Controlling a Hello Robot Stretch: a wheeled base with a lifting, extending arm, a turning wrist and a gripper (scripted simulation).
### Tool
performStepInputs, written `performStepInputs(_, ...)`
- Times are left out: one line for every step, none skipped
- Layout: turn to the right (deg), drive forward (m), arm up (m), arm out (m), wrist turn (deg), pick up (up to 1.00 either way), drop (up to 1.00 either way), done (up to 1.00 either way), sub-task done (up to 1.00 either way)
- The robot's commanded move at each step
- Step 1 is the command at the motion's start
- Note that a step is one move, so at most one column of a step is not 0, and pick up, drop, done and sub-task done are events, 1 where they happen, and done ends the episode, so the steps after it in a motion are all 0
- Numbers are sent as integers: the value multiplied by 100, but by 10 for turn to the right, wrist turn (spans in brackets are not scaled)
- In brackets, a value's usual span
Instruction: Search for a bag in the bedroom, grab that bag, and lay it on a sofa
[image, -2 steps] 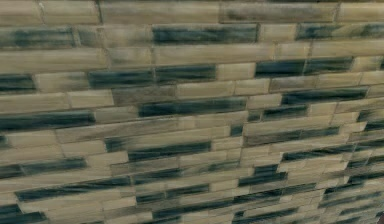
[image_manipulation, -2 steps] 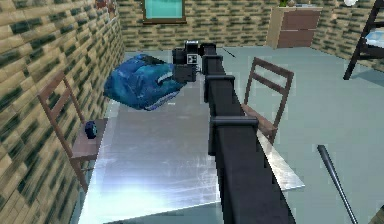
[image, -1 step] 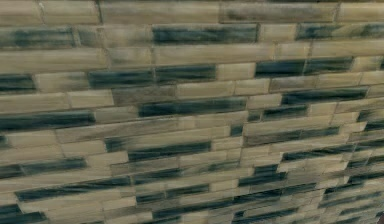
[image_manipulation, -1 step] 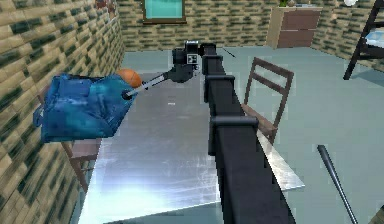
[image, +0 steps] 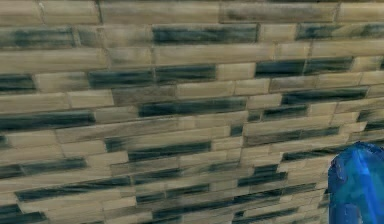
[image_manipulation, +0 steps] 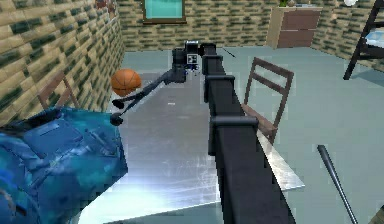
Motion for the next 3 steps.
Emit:
performStepInputs(0,0,0,0,-240,0,0,0,0)
performStepInputs(0,0,0,-48,0,0,0,0,0)
performStepInputs(-450,0,0,0,0,0,0,0,0)
